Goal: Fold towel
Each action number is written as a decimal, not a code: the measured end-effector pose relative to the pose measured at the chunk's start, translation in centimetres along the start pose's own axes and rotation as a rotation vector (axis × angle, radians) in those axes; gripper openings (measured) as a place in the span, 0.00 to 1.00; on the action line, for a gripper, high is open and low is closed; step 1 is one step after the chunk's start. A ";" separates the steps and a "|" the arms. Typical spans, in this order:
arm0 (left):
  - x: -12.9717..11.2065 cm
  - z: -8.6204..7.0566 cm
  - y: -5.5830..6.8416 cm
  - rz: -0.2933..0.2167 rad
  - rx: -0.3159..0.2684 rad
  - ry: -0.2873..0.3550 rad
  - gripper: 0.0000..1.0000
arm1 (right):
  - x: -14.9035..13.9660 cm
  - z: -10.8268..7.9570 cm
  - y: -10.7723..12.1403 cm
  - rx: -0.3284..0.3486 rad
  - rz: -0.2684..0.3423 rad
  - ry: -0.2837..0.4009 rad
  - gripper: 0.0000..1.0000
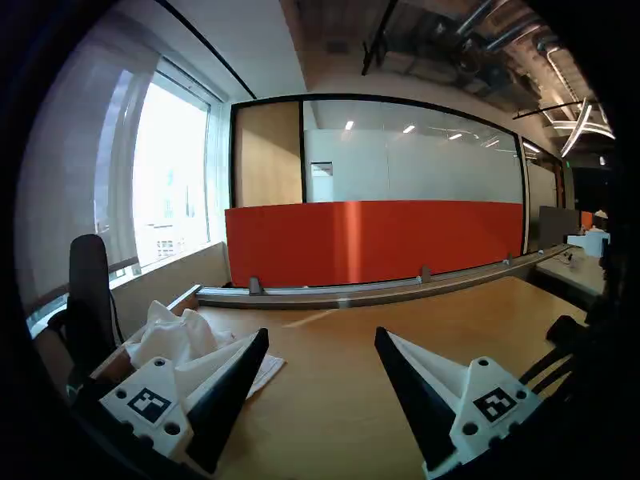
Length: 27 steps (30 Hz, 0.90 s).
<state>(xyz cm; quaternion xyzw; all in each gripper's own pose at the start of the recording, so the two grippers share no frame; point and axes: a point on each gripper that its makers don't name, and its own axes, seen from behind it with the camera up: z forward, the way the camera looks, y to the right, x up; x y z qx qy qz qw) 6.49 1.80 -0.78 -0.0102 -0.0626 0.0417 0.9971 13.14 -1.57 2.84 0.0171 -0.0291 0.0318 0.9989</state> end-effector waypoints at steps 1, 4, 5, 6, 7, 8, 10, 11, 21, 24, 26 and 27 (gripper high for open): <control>0.1 0.0 0.0 -0.001 0.002 0.005 0.99 | 0.0 0.0 0.0 0.000 0.000 0.000 0.99; 0.4 -0.1 -0.1 -0.008 0.008 0.016 0.99 | 0.1 0.0 -0.1 0.002 0.000 0.002 0.99; 0.5 -0.1 -0.2 -0.011 0.010 0.018 0.99 | 0.1 0.0 -0.2 0.003 0.000 0.003 0.99; 0.5 -0.1 -0.2 -0.013 0.012 0.020 0.99 | 0.1 0.0 -0.2 0.004 0.000 0.003 0.99; 0.5 0.0 -0.3 -0.015 0.014 0.022 0.99 | 0.1 0.0 -0.3 0.005 -0.001 0.004 0.99; 0.6 0.0 -0.3 -0.016 0.015 0.024 0.99 | 0.1 0.0 -0.3 0.006 -0.001 0.004 0.99; 0.6 0.0 -0.4 -0.016 0.019 0.027 0.99 | 0.1 -0.1 -0.4 0.007 -0.003 0.004 0.99; 0.6 -0.1 -0.4 -0.015 0.020 0.029 0.99 | 0.1 -0.1 -0.4 0.007 -0.004 0.003 0.99; 0.0 -0.2 -0.7 -0.036 0.038 0.045 0.99 | -0.1 -0.7 -0.9 0.003 -0.014 0.016 0.99; -0.4 -0.2 -0.7 -0.041 0.043 0.054 0.99 | -0.2 -0.9 -0.9 0.000 -0.018 0.024 0.99; -0.7 -0.2 -0.7 -0.040 0.043 0.061 0.99 | -0.3 -1.0 -0.9 -0.003 -0.022 0.031 0.99; -0.8 -0.2 -0.6 -0.038 0.043 0.063 0.99 | -0.3 -1.1 -1.0 -0.005 -0.021 0.034 0.99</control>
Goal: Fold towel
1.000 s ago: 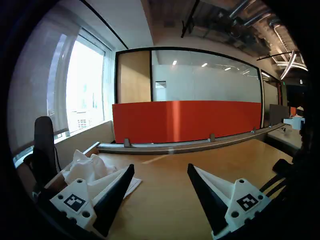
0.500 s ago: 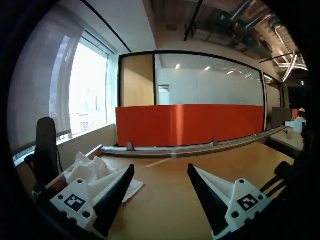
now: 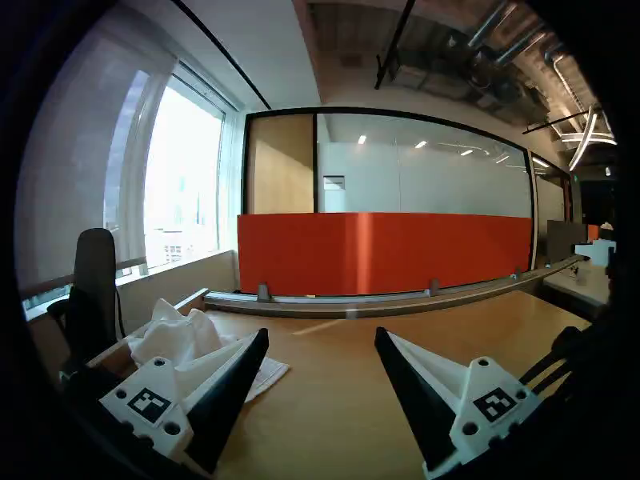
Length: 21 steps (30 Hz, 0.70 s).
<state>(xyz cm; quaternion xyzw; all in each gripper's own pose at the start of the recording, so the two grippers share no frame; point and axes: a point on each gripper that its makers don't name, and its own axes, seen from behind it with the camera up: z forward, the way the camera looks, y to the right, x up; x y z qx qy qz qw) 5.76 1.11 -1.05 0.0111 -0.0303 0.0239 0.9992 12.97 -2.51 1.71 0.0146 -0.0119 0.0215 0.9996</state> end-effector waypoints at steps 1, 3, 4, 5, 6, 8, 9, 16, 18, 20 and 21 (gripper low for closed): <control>-0.2 0.0 0.1 0.003 -0.001 0.002 0.99 | 0.0 -0.1 0.0 -0.002 0.003 0.003 0.99; -0.6 0.0 0.2 0.009 -0.003 0.006 0.99 | -0.1 -0.3 -0.1 -0.006 0.011 0.008 0.99; -0.8 0.0 0.3 0.012 -0.004 0.007 0.99 | -0.2 -0.4 -0.2 -0.009 0.018 0.009 0.99; -1.0 0.1 0.4 0.015 -0.005 0.009 0.99 | -0.3 -0.5 -0.2 -0.012 0.025 0.010 0.99; -1.2 0.1 0.4 0.015 -0.004 0.012 0.99 | -0.4 -0.6 -0.3 -0.015 0.030 0.011 0.99; -1.7 0.1 0.5 0.014 -0.002 0.022 0.99 | -0.5 -0.8 -0.3 -0.020 0.038 0.014 0.99; -2.0 0.2 0.4 0.012 -0.001 0.024 0.99 | -0.6 -0.9 -0.4 -0.021 0.040 0.015 0.99; -5.3 0.7 0.4 -0.037 0.004 0.014 0.99 | -2.0 -1.3 -1.1 -0.019 0.019 0.012 0.99; -6.1 0.7 0.5 -0.051 0.002 0.013 0.99 | -2.5 -1.4 -1.3 -0.019 0.012 0.009 0.99; -6.7 0.8 0.5 -0.057 -0.003 0.018 0.99 | -2.8 -1.4 -1.4 -0.020 0.007 0.008 0.99; -7.0 0.8 0.5 -0.057 -0.004 0.020 0.99 | -2.8 -1.4 -1.5 -0.020 0.006 0.009 0.99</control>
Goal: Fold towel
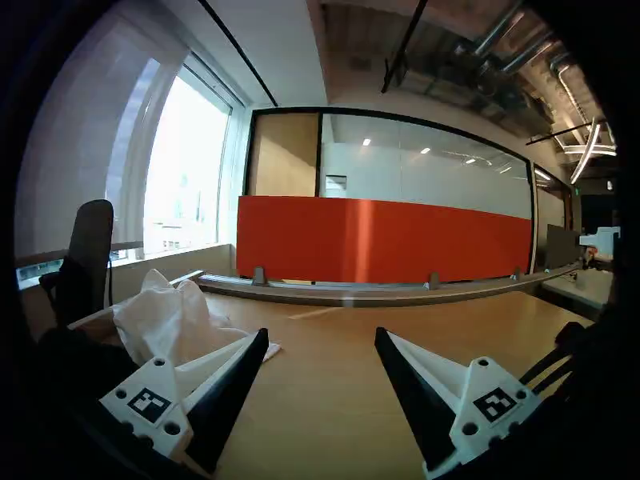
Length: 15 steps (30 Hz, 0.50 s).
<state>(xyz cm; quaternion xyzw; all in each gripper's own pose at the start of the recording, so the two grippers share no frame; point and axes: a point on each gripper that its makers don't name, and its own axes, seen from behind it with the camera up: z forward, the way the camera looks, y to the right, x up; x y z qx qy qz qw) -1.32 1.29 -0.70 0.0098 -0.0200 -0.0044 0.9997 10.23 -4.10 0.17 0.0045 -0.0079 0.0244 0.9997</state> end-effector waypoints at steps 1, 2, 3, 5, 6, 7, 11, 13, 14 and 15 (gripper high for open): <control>-0.3 0.0 0.0 0.003 -0.001 0.002 0.99 | -0.1 0.0 -0.1 0.001 0.000 0.001 0.99; -0.6 0.0 -0.1 0.006 -0.001 0.004 0.99 | -0.1 0.0 -0.2 0.002 -0.001 0.002 0.99; -1.0 0.0 -0.2 0.008 -0.001 0.005 0.99 | -0.2 0.0 -0.3 0.003 -0.002 0.003 0.99; -1.7 0.0 -0.4 0.013 0.003 0.005 0.99 | -0.3 0.1 -0.5 0.004 -0.007 0.006 0.99; -2.0 0.0 -0.6 0.014 0.005 0.006 0.99 | -0.3 0.1 -0.6 0.005 -0.009 0.008 0.99; -2.3 0.0 -0.7 0.013 0.005 0.010 0.99 | -0.4 0.1 -0.7 0.006 -0.012 0.011 0.99; -3.1 0.3 -1.0 0.009 0.000 0.024 0.99 | -0.6 0.3 -0.9 0.008 -0.016 0.020 0.99; -3.3 0.5 -1.2 0.010 -0.003 0.033 0.99 | -0.8 0.4 -0.9 0.008 -0.015 0.024 0.99; -3.4 0.6 -1.2 0.012 -0.005 0.038 0.99 | -0.8 0.5 -0.9 0.008 -0.015 0.026 0.99; -3.5 0.7 -1.3 0.015 -0.006 0.042 0.99 | -0.8 0.5 -0.9 0.008 -0.015 0.029 0.99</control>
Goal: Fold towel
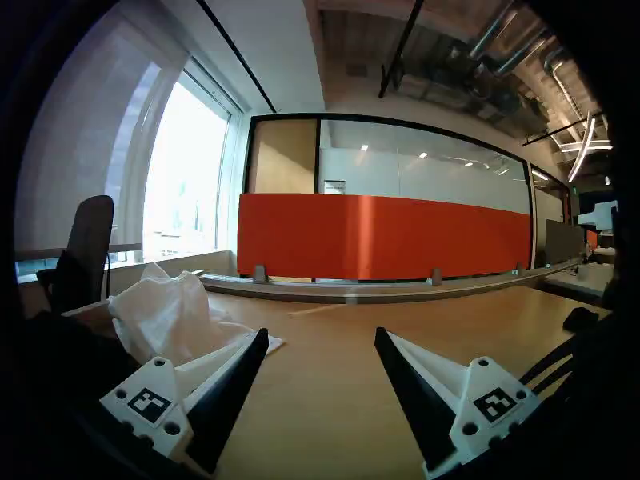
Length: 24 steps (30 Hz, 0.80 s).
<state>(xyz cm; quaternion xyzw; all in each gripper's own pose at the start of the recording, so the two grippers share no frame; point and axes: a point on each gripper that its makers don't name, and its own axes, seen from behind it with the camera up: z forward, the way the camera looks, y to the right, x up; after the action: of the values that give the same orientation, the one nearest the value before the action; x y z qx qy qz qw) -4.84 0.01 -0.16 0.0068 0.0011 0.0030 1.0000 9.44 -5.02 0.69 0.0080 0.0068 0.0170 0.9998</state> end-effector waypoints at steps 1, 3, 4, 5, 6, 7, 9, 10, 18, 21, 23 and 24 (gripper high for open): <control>-0.1 0.1 -0.1 0.004 0.000 0.004 0.99 | 0.0 0.0 0.0 -0.001 -0.001 0.004 0.99; -0.3 0.2 -0.2 0.009 0.000 0.011 0.99 | -0.1 0.1 0.1 -0.002 -0.003 0.010 1.00; -0.5 0.2 -0.3 0.011 0.000 0.015 0.99 | -0.1 0.1 0.1 -0.001 -0.005 0.012 0.99; -0.6 0.2 -0.3 0.012 0.001 0.018 0.99 | -0.2 0.1 0.1 -0.001 -0.006 0.014 0.99; -0.7 0.2 -0.4 0.013 0.001 0.020 0.99 | -0.2 0.1 0.1 -0.001 -0.008 0.015 0.99; -0.8 0.2 -0.4 0.013 0.000 0.021 0.99 | -0.2 0.2 0.1 -0.001 -0.009 0.016 0.99; -1.0 0.1 -0.4 0.013 0.000 0.023 0.99 | -0.2 0.2 0.1 -0.001 -0.011 0.019 0.99; -1.1 0.1 -0.4 0.014 -0.001 0.023 0.99 | -0.2 0.2 0.1 -0.001 -0.011 0.020 0.99; -2.1 0.1 -0.6 0.014 0.007 0.016 0.99 | -0.2 0.1 0.4 -0.006 -0.012 0.024 0.99; -2.3 0.2 -0.4 0.024 0.006 0.009 0.99 | -0.2 0.0 0.5 -0.007 -0.011 0.025 1.00; -2.4 0.2 -0.3 0.037 0.006 0.005 0.99 | -0.3 0.0 0.6 -0.008 -0.010 0.023 0.99; -2.5 0.2 -0.3 0.039 0.005 0.004 0.99 | -0.3 0.0 0.7 -0.009 -0.009 0.023 0.99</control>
<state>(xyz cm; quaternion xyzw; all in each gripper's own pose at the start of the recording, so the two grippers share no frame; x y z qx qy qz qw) -7.32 -0.31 0.07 0.0094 0.0029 0.0224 0.9997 9.08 -4.34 0.67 0.0033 0.0180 0.0127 0.9998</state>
